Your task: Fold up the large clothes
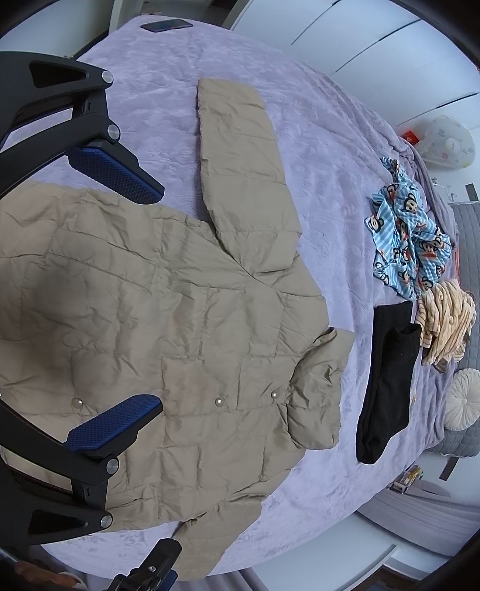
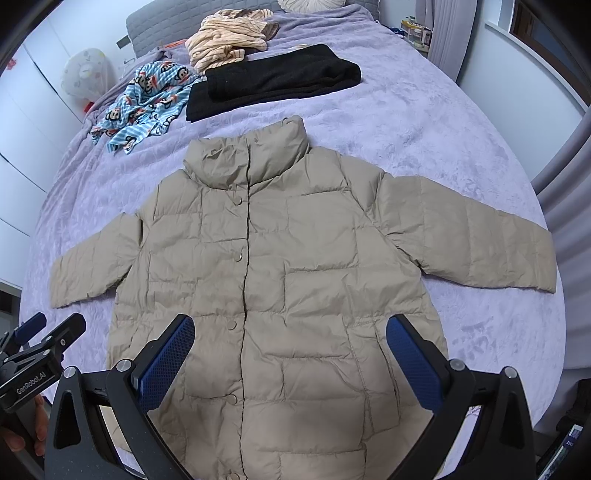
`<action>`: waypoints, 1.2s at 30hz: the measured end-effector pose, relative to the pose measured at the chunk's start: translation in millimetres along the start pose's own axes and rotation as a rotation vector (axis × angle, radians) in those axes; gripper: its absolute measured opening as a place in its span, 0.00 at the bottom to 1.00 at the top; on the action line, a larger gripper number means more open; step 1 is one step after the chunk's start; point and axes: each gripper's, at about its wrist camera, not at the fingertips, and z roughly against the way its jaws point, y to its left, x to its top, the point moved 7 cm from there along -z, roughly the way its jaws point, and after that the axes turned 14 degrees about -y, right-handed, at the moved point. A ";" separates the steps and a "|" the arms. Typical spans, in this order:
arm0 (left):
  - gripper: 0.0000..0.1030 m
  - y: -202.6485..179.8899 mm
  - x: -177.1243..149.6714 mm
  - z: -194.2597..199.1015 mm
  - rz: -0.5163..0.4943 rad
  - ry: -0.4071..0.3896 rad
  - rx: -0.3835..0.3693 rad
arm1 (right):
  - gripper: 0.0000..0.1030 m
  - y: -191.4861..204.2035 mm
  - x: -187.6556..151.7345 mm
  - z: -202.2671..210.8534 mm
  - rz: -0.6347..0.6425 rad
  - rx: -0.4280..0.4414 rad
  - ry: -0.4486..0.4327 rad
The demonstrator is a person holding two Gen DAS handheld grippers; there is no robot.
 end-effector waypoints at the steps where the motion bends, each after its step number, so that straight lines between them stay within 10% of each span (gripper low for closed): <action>1: 1.00 -0.1 0.0 0.0 0.000 0.001 0.000 | 1.00 -0.9 1.4 1.3 -0.001 0.000 0.000; 36: 1.00 3.4 -5.3 -4.4 0.001 0.009 0.003 | 1.00 1.4 -1.5 -1.3 -0.002 0.000 0.004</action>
